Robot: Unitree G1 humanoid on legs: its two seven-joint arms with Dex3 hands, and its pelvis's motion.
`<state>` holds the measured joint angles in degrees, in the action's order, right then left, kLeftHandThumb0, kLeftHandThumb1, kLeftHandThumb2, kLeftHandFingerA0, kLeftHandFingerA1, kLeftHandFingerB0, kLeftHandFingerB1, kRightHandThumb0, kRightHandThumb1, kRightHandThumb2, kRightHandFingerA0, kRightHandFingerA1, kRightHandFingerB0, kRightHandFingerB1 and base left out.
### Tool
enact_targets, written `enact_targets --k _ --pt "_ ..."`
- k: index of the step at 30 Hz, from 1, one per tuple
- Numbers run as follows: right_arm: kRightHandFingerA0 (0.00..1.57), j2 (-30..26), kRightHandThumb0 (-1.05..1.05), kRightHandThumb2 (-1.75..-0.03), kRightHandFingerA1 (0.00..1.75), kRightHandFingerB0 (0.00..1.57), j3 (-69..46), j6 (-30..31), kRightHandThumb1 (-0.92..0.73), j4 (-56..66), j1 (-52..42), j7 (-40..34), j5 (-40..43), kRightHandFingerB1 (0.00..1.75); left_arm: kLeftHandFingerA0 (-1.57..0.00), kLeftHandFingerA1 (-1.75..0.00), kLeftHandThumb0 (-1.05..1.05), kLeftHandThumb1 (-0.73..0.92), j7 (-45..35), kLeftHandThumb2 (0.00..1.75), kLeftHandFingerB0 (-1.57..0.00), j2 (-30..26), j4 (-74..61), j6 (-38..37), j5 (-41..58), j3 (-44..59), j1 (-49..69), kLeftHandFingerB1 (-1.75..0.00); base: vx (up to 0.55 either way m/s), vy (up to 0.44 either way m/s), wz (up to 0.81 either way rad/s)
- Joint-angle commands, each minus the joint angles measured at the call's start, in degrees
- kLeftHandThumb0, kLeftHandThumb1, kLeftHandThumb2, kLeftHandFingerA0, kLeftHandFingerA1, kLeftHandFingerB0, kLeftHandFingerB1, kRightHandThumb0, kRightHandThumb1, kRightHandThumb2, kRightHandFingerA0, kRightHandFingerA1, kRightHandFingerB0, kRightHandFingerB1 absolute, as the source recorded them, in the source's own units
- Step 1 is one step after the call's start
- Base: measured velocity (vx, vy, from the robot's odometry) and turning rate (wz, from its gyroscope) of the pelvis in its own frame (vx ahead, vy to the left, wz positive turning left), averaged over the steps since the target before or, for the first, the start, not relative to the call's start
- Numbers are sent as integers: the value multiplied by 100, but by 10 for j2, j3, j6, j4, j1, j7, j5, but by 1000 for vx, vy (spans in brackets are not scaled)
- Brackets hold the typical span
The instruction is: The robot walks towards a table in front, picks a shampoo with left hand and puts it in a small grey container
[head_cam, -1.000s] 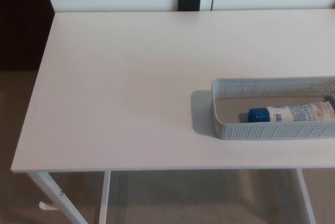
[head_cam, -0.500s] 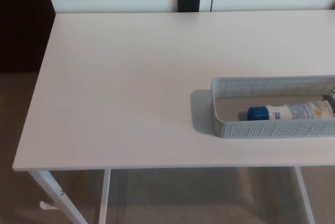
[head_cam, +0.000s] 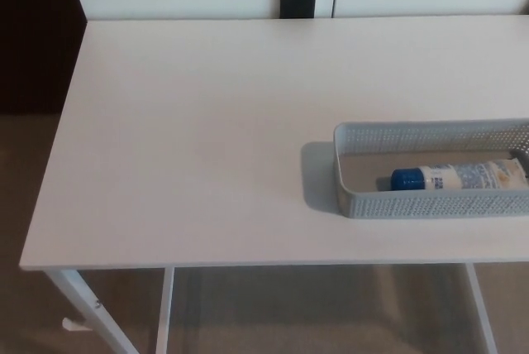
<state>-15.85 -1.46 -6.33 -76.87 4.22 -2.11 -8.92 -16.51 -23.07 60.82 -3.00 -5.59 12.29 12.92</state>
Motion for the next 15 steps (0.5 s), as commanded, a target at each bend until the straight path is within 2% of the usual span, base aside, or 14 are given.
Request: enact_targets --k 1,7,15 --pt "78 -6 -35 -61 51 58 3 -5 -72 1 -13 -6 -7 42 -73 -99 -32 63 82 59 -26 -18 70 -106 -7 -1 -15 -30 0 0 0" --pt "77 -9 -33 -61 51 59 4 -8 -71 -1 -21 -4 -9 43 -80 -99 -32 60 89 59 -26 -17 107 -121 -2 -6 -17 -30 0 0 0" --pt "80 -11 -34 -61 52 59 3 -5 -70 -2 -19 -2 -9 42 -74 -86 -31 62 99 59 -26 -17 120 -143 -3 -24 -20 -30 0 0 0"
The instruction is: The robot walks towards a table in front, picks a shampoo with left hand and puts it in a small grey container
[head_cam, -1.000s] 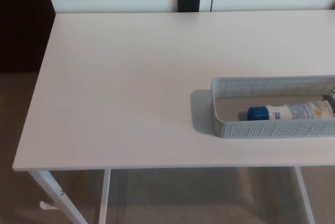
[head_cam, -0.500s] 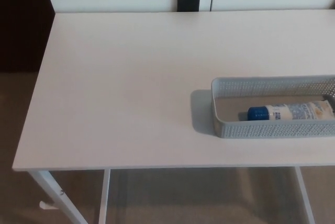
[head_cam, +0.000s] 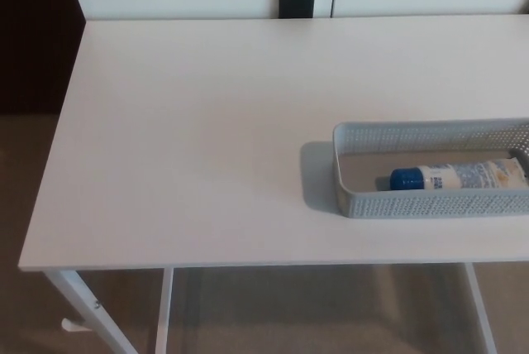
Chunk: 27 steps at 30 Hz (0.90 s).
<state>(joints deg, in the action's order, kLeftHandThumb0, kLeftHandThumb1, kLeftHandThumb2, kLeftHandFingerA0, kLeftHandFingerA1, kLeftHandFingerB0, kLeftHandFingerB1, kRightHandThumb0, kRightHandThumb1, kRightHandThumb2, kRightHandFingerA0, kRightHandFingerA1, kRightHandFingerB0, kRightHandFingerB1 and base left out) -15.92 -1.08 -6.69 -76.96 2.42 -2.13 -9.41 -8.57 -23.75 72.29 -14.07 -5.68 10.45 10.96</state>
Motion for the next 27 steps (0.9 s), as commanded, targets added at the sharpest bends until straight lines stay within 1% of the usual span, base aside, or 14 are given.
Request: enact_targets --k 1,3,4,6,9,10,13,15,18,21,23,24,25,27 --pt "81 -10 -34 -61 52 59 -2 -1 -69 -1 3 -2 -4 42 -75 -83 -32 62 22 59 -25 -11 5 -32 -3 -8 -3 -30 0 0 0" --pt "81 -10 -33 -61 52 59 -1 -1 -69 -1 4 -3 -5 42 -76 -86 -31 61 26 59 -25 -11 4 -36 -3 -10 -4 -30 0 0 0" --pt "79 -10 -33 -61 51 59 -1 -1 -70 0 5 -3 -5 42 -76 -82 -30 63 27 59 -24 -12 4 -36 -3 -12 -6 -29 0 0 0" --pt "77 -11 -33 -61 51 58 -1 -1 -70 1 8 1 -4 42 -75 -82 -30 63 27 59 -23 -12 4 -36 -2 -14 -9 -29 0 0 0" --pt "78 -12 -36 -62 53 59 -1 -5 -71 3 10 2 -5 43 -74 -84 -31 64 24 59 -21 -13 5 -33 1 -14 -14 -29 0 0 0" --pt "78 -11 -35 -61 51 59 -2 -3 -71 1 15 0 -5 43 -74 -80 -32 64 27 59 -20 -13 6 -30 -3 -18 -19 -28 0 0 0" --pt "78 -10 -34 -61 50 58 -3 0 -71 -1 18 -1 -4 42 -73 -77 -32 64 32 59 -19 -15 6 -29 -8 -25 -21 -28 0 0 0" --pt "79 -10 -35 -62 53 58 -3 2 -71 1 22 -1 -4 42 -71 -74 -32 65 32 60 -19 -16 5 -33 -7 -29 -21 -28 0 0 0" --pt "76 -12 -34 -61 50 58 -2 1 -71 1 20 1 -5 42 -70 -73 -31 66 30 60 -19 -15 4 -37 -4 -30 -19 -28 0 0 0" --pt "76 -11 -33 -61 51 58 -2 -3 -71 2 18 0 -6 42 -70 -74 -32 68 36 60 -17 -21 1 -44 -16 -45 -14 -28 0 0 0" --pt "78 -10 -32 -61 51 60 -1 -3 -70 -1 19 -1 -8 42 -72 -76 -31 68 37 61 -18 -23 0 -47 -17 -49 -14 -28 0 0 0" --pt "79 -9 -34 -61 51 59 -1 1 -70 -1 22 -1 -8 42 -72 -80 -29 69 35 61 -18 -24 0 -49 -17 -52 -15 -28 0 0 0" --pt "78 -10 -35 -62 52 59 -1 1 -70 0 25 -1 -8 43 -74 -85 -22 49 33 97 -6 -23 1 -47 -14 -51 -18 -47 0 0 0" --pt "79 -10 -34 -61 53 59 -1 1 -70 1 26 0 -7 43 -74 -85 -22 48 30 97 -6 -23 1 -47 -12 -53 -19 -47 0 0 0"
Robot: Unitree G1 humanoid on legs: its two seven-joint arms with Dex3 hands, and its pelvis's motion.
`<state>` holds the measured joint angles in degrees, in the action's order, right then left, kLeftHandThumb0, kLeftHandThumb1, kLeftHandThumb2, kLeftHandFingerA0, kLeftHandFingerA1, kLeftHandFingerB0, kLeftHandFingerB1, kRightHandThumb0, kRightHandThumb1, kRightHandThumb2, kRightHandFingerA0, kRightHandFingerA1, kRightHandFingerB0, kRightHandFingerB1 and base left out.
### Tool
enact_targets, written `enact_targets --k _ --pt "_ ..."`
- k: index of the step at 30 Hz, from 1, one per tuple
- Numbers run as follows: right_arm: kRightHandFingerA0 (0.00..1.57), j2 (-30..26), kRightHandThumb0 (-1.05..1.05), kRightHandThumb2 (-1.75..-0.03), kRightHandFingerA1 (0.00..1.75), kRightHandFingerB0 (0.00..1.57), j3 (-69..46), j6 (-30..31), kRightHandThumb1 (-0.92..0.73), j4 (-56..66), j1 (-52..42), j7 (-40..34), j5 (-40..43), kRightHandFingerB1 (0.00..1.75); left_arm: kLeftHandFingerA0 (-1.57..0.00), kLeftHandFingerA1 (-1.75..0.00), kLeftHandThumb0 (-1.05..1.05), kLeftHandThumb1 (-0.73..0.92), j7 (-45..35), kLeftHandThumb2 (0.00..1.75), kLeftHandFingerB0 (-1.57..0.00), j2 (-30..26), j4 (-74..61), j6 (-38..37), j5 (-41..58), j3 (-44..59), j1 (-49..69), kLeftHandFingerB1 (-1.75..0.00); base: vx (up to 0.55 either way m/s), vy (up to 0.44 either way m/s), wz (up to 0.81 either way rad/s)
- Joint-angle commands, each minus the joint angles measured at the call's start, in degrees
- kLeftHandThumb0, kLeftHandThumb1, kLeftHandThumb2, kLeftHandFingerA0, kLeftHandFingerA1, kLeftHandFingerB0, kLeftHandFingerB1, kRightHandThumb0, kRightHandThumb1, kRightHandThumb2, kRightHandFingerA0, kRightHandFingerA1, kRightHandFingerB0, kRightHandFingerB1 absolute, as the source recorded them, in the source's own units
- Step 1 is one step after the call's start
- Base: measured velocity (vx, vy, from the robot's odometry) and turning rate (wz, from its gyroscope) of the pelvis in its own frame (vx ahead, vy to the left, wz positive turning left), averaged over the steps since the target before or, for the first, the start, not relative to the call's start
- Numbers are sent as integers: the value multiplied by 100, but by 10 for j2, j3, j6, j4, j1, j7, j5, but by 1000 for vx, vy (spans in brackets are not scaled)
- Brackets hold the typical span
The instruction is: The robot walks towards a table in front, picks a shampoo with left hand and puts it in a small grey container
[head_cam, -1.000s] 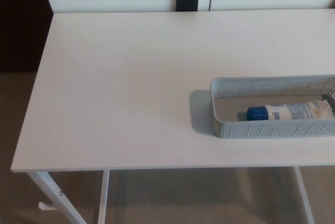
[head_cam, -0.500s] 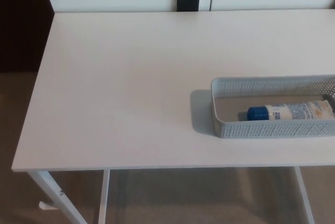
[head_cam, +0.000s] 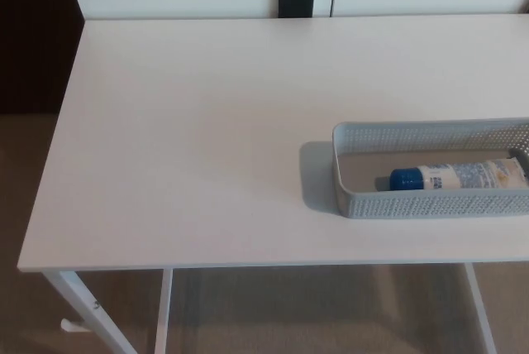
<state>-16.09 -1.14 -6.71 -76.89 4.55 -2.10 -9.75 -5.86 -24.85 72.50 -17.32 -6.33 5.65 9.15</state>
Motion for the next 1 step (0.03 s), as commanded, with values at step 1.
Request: enact_targets --k 1 --pt "79 -9 -34 -61 53 59 0 2 -70 1 4 0 -3 43 -74 -85 -22 48 3 97 -6 -12 -1 -15 -5 -5 -1 -47 0 0 0"
